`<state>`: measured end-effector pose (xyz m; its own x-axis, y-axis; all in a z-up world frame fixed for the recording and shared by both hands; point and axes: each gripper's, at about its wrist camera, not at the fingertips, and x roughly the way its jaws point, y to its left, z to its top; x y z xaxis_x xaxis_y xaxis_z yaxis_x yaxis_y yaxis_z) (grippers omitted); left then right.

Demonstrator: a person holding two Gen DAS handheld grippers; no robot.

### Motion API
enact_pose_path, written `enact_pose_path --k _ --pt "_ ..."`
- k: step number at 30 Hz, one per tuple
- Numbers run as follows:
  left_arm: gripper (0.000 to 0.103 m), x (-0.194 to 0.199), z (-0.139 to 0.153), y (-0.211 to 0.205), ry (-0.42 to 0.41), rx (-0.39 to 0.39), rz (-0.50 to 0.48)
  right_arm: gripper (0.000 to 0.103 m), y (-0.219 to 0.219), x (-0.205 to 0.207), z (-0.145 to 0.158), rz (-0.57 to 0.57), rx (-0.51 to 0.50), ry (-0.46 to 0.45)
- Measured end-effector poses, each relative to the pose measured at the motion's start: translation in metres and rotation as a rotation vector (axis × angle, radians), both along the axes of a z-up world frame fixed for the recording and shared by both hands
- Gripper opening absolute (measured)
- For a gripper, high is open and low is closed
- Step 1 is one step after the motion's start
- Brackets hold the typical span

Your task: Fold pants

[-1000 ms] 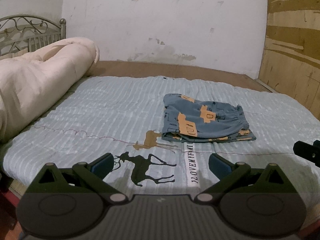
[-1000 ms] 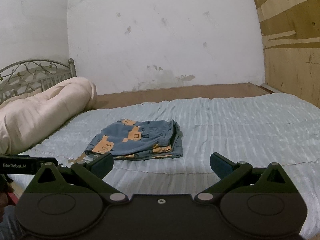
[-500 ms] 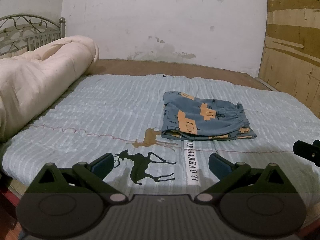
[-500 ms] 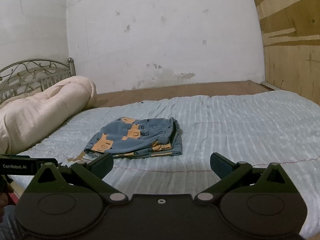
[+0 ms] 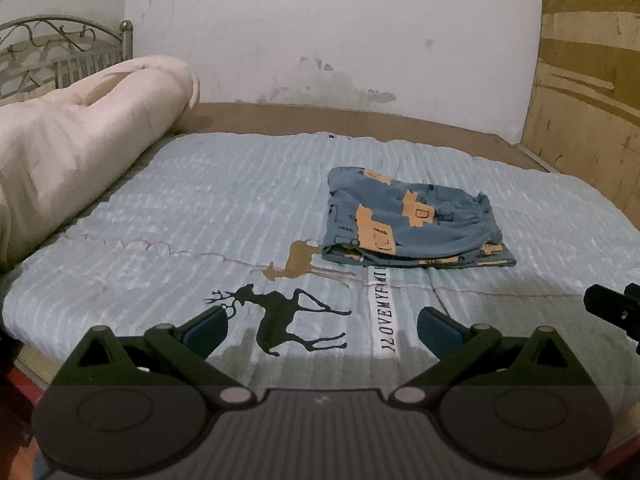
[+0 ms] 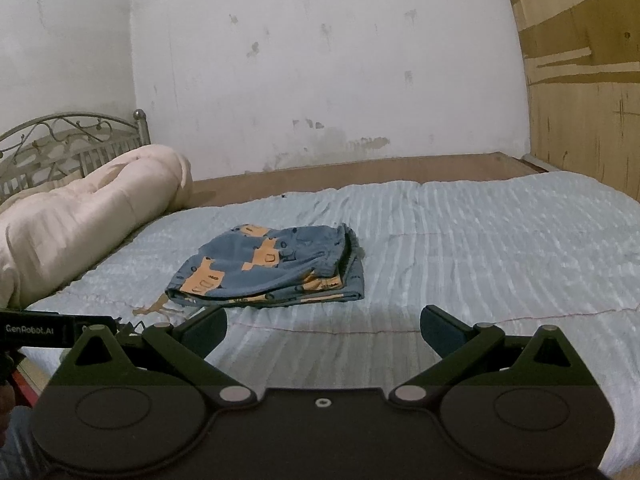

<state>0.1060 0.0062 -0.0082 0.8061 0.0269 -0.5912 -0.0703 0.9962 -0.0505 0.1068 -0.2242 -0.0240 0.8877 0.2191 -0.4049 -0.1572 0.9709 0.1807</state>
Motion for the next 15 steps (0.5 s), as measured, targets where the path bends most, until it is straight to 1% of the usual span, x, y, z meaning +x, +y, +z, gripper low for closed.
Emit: enact_pose_path --k 15 --pt "0.102 0.0043 -0.0058 0.0015 0.013 -0.012 -0.004 0.102 0.0006 0.0043 -0.0087 0.011 -0.004 0.030"
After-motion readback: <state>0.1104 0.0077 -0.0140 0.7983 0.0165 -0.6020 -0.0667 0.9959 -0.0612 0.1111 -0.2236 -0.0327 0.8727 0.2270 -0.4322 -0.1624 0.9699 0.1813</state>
